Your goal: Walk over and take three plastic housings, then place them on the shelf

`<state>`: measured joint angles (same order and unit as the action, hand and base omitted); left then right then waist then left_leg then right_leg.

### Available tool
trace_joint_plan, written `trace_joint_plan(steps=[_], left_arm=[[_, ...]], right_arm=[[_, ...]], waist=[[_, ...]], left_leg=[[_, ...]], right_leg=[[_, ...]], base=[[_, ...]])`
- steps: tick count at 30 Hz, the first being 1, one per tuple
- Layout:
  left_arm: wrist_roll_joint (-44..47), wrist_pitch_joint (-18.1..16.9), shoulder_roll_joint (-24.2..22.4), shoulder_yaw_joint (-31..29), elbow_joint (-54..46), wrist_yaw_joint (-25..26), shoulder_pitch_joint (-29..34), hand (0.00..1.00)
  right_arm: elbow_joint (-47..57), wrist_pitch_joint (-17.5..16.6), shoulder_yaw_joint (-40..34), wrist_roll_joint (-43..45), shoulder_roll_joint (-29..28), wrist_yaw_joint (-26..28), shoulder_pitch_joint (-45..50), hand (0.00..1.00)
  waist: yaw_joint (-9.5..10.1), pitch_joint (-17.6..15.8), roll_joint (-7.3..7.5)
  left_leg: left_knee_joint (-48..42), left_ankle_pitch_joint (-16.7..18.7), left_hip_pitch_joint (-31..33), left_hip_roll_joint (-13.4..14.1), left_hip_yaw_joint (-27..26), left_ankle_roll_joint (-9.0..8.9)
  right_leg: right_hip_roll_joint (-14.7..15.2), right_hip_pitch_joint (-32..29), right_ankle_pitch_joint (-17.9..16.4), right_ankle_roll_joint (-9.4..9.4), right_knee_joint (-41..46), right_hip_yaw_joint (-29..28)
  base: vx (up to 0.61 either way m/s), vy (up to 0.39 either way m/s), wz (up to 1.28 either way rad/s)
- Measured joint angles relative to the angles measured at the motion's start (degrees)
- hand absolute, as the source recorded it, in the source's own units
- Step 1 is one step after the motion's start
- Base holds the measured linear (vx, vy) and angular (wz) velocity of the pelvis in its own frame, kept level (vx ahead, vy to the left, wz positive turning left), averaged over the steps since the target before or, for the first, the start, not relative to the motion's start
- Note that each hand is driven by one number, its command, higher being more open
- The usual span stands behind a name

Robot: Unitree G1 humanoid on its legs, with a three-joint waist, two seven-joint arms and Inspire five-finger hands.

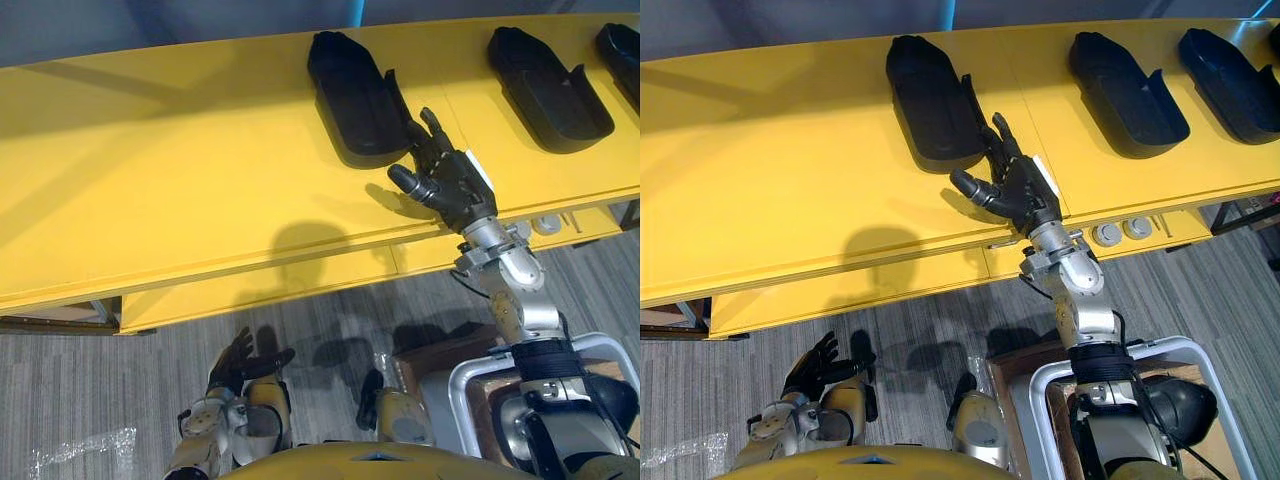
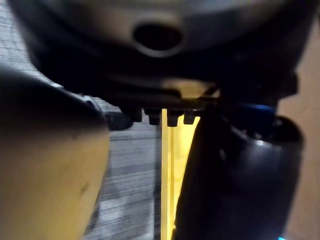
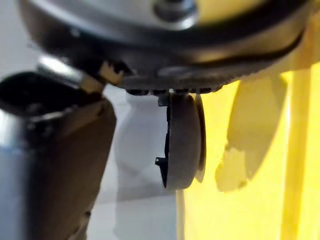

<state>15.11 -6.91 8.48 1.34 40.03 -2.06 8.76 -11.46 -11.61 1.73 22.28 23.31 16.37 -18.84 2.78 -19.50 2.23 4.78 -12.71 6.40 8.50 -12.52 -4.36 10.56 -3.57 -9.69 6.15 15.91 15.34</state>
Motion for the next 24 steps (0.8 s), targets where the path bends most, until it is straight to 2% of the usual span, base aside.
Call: trace_joint_plan(steps=[2,4,7,9,12,18,24], left_arm=[[0.0,0.0,0.0,0.0,0.0,0.0,0.0,1.00],[0.0,-0.2,0.0,0.0,0.0,0.1,-0.1,1.00],[0.0,-0.6,0.0,0.0,0.0,0.1,-0.1,1.00],[0.0,-0.7,0.1,-0.2,0.0,0.1,0.0,1.00],[0.0,-0.9,0.7,-0.5,0.1,0.1,0.2,1.00],[0.0,-1.4,1.1,-1.2,0.6,0.0,0.1,1.00],[0.1,-1.7,1.7,-1.8,1.1,-0.1,0.1,1.00]], right_arm=[[0.4,-2.6,0.4,-5.8,-0.6,-3.2,0.1,1.00],[1.6,-5.1,0.6,-17.9,-0.6,-9.0,0.1,1.00],[7.9,-6.3,0.5,-30.0,1.5,-14.8,0.0,1.00],[11.3,-7.2,0.5,-33.2,4.1,-15.8,-0.6,1.00],[15.3,-9.2,0.5,-35.5,8.5,-16.4,-4.5,1.00],[16.6,-9.0,2.0,-35.6,13.7,-15.5,-8.5,1.00],[16.3,-7.0,8.7,-35.4,18.8,-6.7,-11.9,1.00]], waist=[[-0.02,0.0,0.07],[-0.02,-0.1,0.16],[-0.17,-0.3,0.46],[-0.27,-0.3,0.56],[-1.44,-0.7,1.31],[-1.51,-0.8,1.47],[-1.48,-0.9,1.49]], left_leg=[[0.0,0.0,0.0,0.0,0.0,0.00],[0.0,0.0,0.0,0.0,0.0,-0.01],[0.0,0.1,0.1,0.0,0.0,-0.10],[0.0,0.1,0.1,0.0,0.1,-0.11],[0.0,0.1,0.1,0.1,0.6,-0.17],[-0.3,0.5,0.1,0.0,1.4,-0.38],[-2.9,2.0,1.2,0.0,3.6,-0.50]], right_leg=[[0.0,0.0,0.0,0.01,0.0,0.0],[0.0,0.0,0.0,0.06,-0.1,0.0],[-0.2,0.0,0.2,0.21,-0.5,-0.1],[-0.3,0.3,0.4,0.35,-1.1,-0.1],[-0.5,0.6,0.6,0.33,-1.6,0.0],[-0.8,1.4,1.0,0.29,-2.8,0.3],[-0.8,2.2,1.0,0.26,-3.2,0.7]], base=[[0.00,0.000,0.00],[0.00,0.000,0.00],[0.00,0.000,0.00],[0.00,0.000,0.00],[0.01,-0.008,0.03],[0.01,-0.005,0.02],[0.00,-0.006,0.03]])
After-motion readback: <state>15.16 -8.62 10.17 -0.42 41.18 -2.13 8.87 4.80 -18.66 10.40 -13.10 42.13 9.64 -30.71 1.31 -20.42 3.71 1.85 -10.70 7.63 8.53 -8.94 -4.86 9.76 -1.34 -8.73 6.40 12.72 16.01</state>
